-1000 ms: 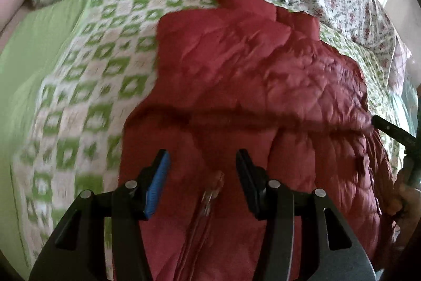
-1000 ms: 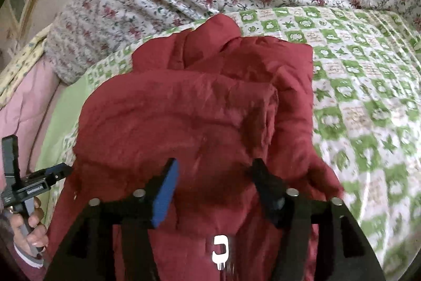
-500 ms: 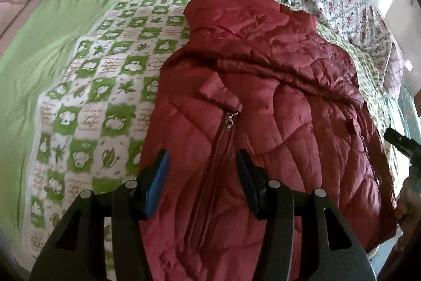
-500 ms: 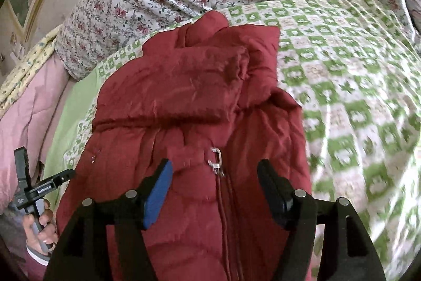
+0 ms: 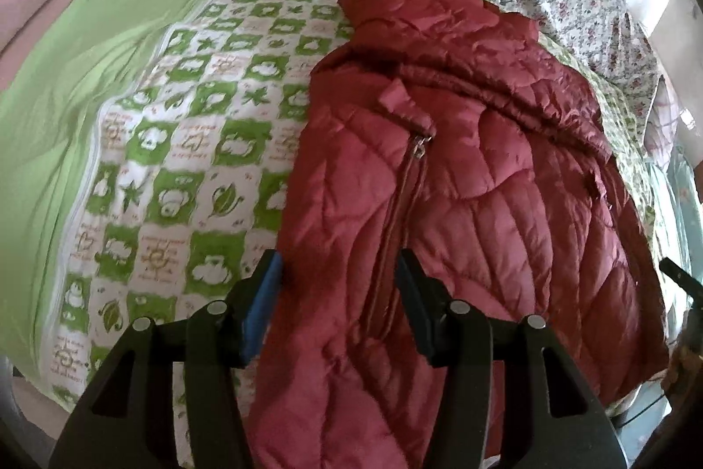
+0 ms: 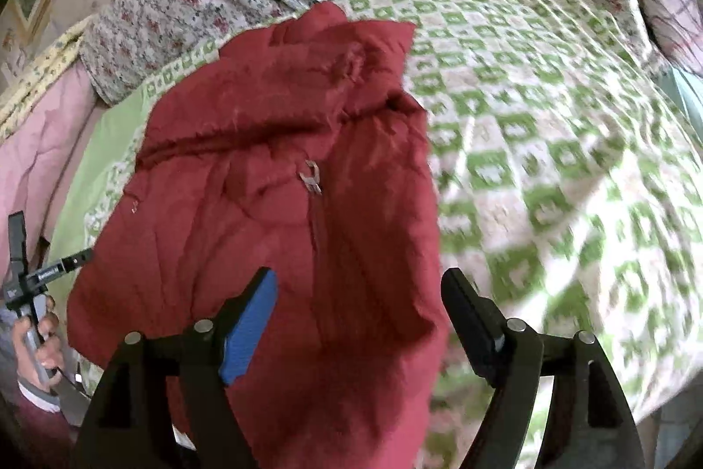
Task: Fold large clothes
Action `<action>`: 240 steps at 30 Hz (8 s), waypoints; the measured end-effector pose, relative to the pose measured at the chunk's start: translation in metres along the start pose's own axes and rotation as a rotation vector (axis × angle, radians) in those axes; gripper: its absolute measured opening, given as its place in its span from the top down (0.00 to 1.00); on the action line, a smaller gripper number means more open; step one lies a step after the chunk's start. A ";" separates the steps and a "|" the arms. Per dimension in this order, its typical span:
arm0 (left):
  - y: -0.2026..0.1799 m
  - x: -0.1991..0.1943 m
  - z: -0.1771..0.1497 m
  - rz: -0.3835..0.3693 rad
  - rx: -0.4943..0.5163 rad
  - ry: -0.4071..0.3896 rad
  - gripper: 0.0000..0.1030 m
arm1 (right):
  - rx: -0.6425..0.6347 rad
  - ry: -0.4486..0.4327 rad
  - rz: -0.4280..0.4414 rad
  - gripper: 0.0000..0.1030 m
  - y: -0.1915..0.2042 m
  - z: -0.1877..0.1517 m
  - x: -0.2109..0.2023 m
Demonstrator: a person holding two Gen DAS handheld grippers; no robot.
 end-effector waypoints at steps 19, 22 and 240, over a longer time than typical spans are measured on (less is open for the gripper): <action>0.023 -0.005 -0.029 -0.027 -0.021 0.027 0.41 | 0.061 0.108 0.184 0.68 -0.018 -0.083 -0.021; 0.026 -0.007 -0.033 -0.056 -0.027 0.034 0.37 | 0.074 0.099 0.210 0.71 -0.020 -0.086 -0.025; -0.016 0.093 0.215 -0.058 -0.153 -0.143 0.27 | 0.077 -0.140 0.075 0.15 -0.028 0.211 0.141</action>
Point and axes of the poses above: each gripper's, at about its wrist camera, not at the fingertips, and x roughly the way its jaws point, y to its left, z to its top, the point moved 4 cm from there along x, roughly the way its jaws point, and after that the axes turned 2 degrees about z, right-handed, at the moved point
